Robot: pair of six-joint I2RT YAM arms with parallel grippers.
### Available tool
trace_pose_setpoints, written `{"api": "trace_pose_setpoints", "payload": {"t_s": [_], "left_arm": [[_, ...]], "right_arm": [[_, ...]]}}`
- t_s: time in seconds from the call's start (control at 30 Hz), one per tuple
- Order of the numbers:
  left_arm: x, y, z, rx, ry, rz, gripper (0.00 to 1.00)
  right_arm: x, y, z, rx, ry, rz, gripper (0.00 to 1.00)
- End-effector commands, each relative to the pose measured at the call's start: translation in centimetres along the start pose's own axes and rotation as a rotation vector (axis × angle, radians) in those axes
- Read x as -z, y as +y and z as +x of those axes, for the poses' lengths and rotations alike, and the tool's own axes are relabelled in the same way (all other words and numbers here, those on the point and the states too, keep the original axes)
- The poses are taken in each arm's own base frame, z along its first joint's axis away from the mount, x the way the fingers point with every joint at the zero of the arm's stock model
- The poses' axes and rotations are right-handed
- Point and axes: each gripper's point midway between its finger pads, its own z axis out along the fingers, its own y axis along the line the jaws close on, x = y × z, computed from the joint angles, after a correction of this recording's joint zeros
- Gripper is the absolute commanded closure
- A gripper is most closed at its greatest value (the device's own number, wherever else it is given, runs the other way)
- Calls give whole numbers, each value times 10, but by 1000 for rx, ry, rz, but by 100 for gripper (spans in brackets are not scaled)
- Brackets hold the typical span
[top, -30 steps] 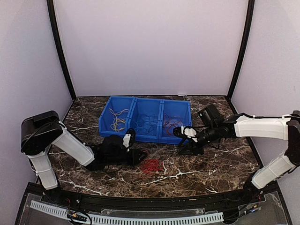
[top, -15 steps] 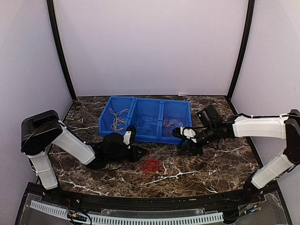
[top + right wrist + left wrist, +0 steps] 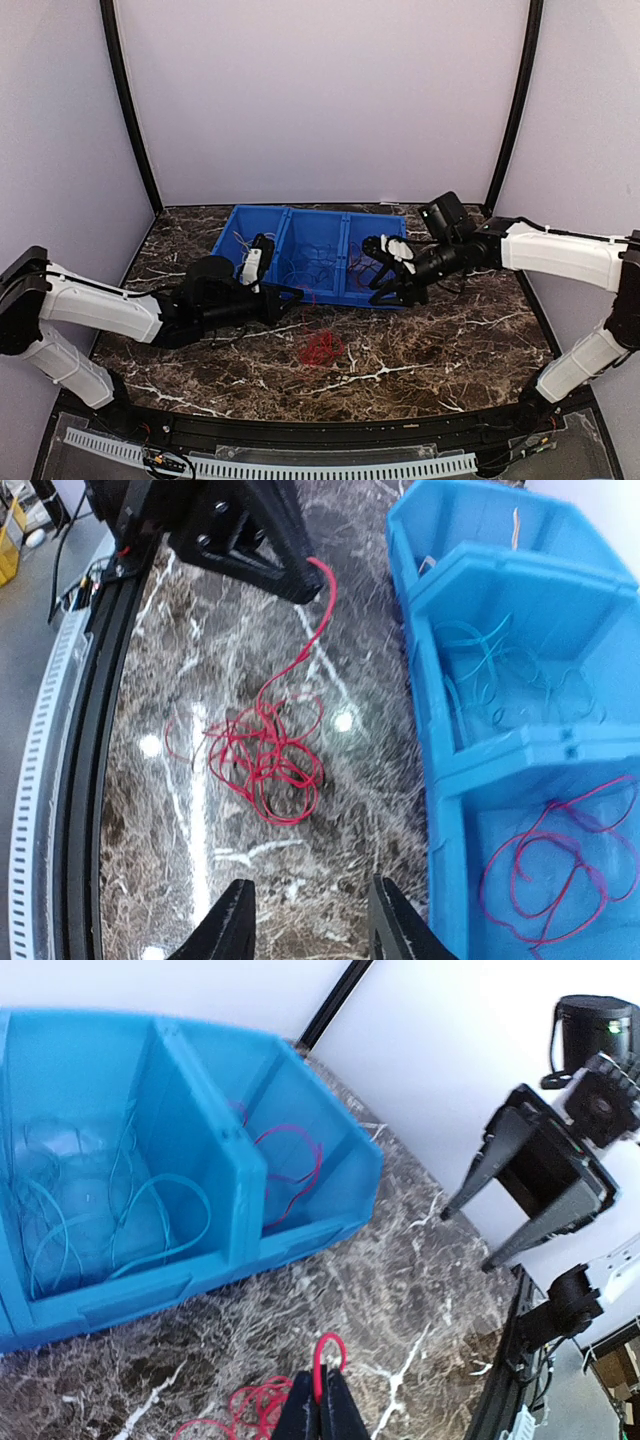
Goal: Untangle the cables
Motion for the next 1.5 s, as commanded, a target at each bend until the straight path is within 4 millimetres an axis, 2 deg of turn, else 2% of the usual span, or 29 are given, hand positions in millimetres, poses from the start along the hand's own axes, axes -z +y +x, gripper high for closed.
{"api": "trace_pose_setpoints", "payload": {"t_s": [0.0, 0.03, 0.07, 0.13, 0.2, 0.4, 0.7, 0.8, 0.97, 1.07, 1.13, 1.17, 1.2, 1.23, 1.33, 1.37, 1.43, 1.47], "left_arm": [[37, -22, -28, -94, -43, 27, 100], [48, -31, -40, -108, -78, 49, 100], [53, -34, -43, -115, -77, 52, 100], [67, -44, -57, -132, -106, 67, 100], [79, -52, -69, -145, -129, 74, 100], [100, -64, -90, -164, -171, 76, 100], [113, -76, -105, -131, -214, 115, 100], [118, -83, -112, -129, -228, 135, 100], [131, -97, -132, -118, -268, 160, 100], [147, -113, -155, -119, -316, 181, 100], [164, -128, -175, -122, -365, 221, 100], [178, -141, -192, -120, -413, 256, 100], [185, -149, -198, -122, -428, 282, 100], [200, -162, -217, -123, -470, 310, 100], [229, -185, -251, -136, -525, 336, 100], [243, -196, -266, -146, -554, 345, 100], [266, -208, -289, -164, -607, 345, 100], [272, -210, -296, -179, -628, 331, 100]], "right_arm": [[22, -9, -59, -11, -89, 12, 61], [25, -11, -68, -10, -108, 15, 61], [28, -12, -78, -9, -132, 8, 58], [31, -9, -97, -9, -187, -22, 47], [24, -2, -108, -3, -211, -65, 39], [-24, 24, -124, 66, -160, -123, 35], [-89, 25, -134, 59, -167, -204, 34], [-107, 33, -138, 50, -199, -264, 42], [-143, 51, -127, -3, -203, -394, 68], [-165, 60, -113, -43, -170, -452, 81], [-173, 64, -104, -71, -151, -482, 87], [-177, 66, -101, -84, -144, -495, 90], [-181, 67, -96, -98, -133, -502, 90], [-184, 67, -92, -111, -122, -504, 91], [-191, 68, -80, -140, -95, -501, 90], [-191, 68, -76, -148, -89, -497, 89], [-193, 68, -68, -163, -71, -489, 86], [-193, 68, -65, -165, -65, -485, 85]]}}
